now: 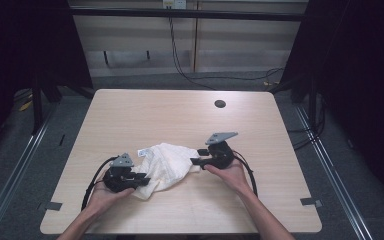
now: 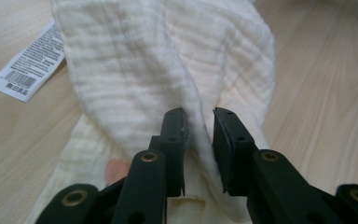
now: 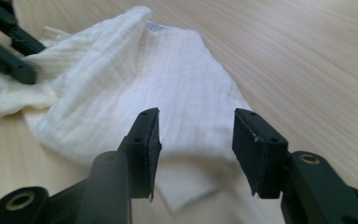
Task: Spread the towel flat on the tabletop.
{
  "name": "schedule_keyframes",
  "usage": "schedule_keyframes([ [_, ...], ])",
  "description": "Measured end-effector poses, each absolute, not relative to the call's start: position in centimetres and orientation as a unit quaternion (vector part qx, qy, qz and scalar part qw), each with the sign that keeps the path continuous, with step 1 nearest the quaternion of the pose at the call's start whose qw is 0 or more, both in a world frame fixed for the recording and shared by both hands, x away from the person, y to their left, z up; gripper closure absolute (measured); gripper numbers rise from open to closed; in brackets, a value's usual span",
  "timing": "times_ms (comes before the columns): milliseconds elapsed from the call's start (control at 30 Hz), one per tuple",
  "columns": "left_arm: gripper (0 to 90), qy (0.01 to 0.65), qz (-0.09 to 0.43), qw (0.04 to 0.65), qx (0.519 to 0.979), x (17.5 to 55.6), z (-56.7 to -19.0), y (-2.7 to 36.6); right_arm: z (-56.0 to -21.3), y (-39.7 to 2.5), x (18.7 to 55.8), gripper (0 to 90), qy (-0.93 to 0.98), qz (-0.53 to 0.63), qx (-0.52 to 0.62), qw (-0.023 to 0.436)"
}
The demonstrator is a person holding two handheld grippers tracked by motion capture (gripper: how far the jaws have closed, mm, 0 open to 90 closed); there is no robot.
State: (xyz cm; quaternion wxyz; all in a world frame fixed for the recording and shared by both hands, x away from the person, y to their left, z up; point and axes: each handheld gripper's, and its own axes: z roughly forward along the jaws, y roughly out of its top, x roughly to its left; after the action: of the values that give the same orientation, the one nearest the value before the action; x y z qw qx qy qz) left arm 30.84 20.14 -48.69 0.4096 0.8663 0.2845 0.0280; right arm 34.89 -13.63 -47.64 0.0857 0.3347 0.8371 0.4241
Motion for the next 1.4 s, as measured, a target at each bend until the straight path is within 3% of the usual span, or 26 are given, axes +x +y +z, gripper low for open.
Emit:
schedule_keyframes([
  [233, 59.1, 0.3, 0.045, 0.395, 0.867, 30.4, -48.8, 20.1, -48.8, -11.7, 37.3, 49.9, 0.84, 0.409, 0.345, 0.089],
  [267, 59.2, 0.302, 0.054, 0.383, 0.872, 30.6, -49.0, 20.0, -49.4, -11.4, 37.5, 54.3, 0.843, 0.403, 0.346, 0.082],
  [300, 60.6, 0.303, 0.056, 0.381, 0.872, 30.6, -48.9, 20.0, -49.7, -11.4, 37.5, 58.8, 0.846, 0.399, 0.345, 0.079],
  [400, 77.1, 0.303, 0.053, 0.387, 0.869, 30.8, -48.8, 20.4, -49.9, -11.7, 37.0, 82.1, 0.848, 0.4, 0.34, 0.075],
  [500, 85.3, 0.3, 0.056, 0.395, 0.866, 31.0, -48.4, 20.7, -49.2, -12.7, 36.3, 88.7, 0.84, 0.417, 0.339, 0.077],
  [833, 85.4, 0.27, 0.045, 0.407, 0.871, 30.7, -47.9, 19.0, -45.9, -17.5, 31.5, 89.5, 0.846, 0.413, 0.325, 0.093],
  [1133, 80.6, 0.223, 0.0, 0.38, 0.898, 29.1, -48.9, 17.0, -47.4, -20.0, 25.3, 89.2, 0.854, 0.391, 0.335, 0.076],
  [1333, 57.9, 0.224, -0.037, 0.385, 0.894, 28.1, -49.0, 17.0, -49.0, -20.6, 23.4, 84.8, 0.855, 0.383, 0.344, 0.062],
  [1400, 54.4, 0.228, -0.041, 0.401, 0.886, 28.1, -48.6, 17.5, -49.2, -20.5, 23.4, 81.4, 0.854, 0.384, 0.346, 0.058],
])
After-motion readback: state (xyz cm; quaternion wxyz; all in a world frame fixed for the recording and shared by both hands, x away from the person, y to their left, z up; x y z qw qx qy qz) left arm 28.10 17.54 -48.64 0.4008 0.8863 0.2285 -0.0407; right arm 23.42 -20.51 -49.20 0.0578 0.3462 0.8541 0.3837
